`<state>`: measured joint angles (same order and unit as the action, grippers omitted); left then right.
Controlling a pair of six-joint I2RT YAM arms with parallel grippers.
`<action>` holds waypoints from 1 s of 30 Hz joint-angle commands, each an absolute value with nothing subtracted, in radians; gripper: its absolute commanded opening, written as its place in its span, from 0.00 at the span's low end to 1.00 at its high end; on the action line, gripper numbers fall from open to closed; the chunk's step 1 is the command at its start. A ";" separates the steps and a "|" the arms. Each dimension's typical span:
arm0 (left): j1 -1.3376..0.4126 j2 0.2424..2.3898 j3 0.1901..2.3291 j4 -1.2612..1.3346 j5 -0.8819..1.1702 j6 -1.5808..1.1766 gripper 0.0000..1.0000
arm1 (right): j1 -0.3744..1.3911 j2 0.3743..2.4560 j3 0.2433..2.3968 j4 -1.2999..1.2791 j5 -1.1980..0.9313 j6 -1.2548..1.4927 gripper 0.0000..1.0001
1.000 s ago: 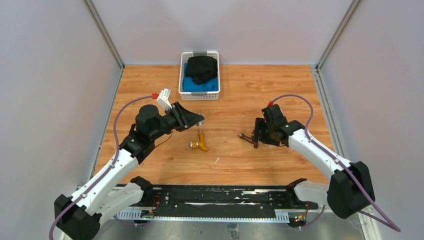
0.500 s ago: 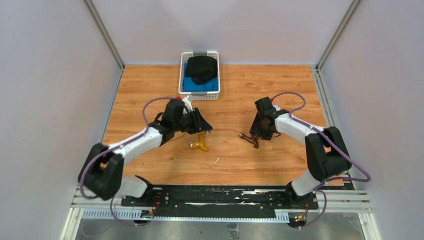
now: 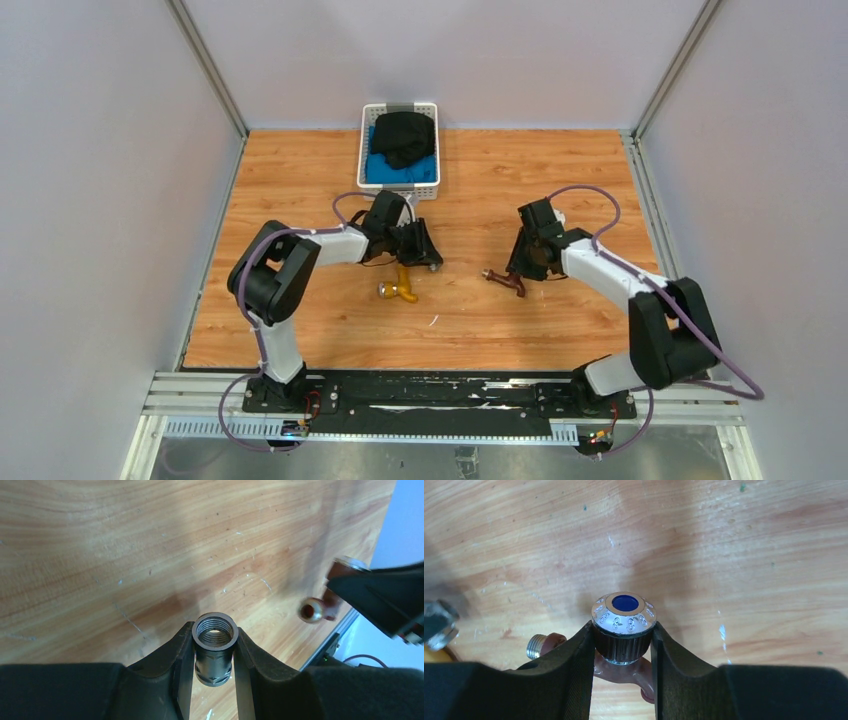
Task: Install the water faucets
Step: Place the adaptor at the center of the board, then pick up the water faucet from the center of the board.
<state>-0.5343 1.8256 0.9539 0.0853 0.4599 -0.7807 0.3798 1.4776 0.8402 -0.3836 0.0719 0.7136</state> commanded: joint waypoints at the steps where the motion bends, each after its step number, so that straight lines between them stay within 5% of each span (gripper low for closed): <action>1: -0.538 1.854 1.013 -0.007 0.451 -0.721 0.35 | 0.370 1.343 0.791 -0.428 0.059 0.608 0.00; 7: -0.538 1.676 1.064 -0.182 0.333 -0.612 0.93 | 0.370 1.131 0.775 -0.475 -0.032 0.464 0.00; 11: -0.539 1.488 1.093 -0.242 0.290 -0.531 0.95 | 0.370 1.016 0.811 -0.483 -0.118 0.403 0.00; 16: -0.596 1.311 0.967 0.022 0.546 -0.561 0.96 | 0.370 0.967 0.894 -0.517 -0.210 0.434 0.00; 30: -0.808 1.444 0.975 0.226 0.523 -0.637 0.98 | 0.370 0.985 0.947 -0.516 -0.332 0.561 0.00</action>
<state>-0.7727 1.4105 0.9512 0.1493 0.5278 -0.6281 0.3798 0.9886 0.9264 -0.5041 -0.2825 0.5316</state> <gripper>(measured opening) 0.980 0.385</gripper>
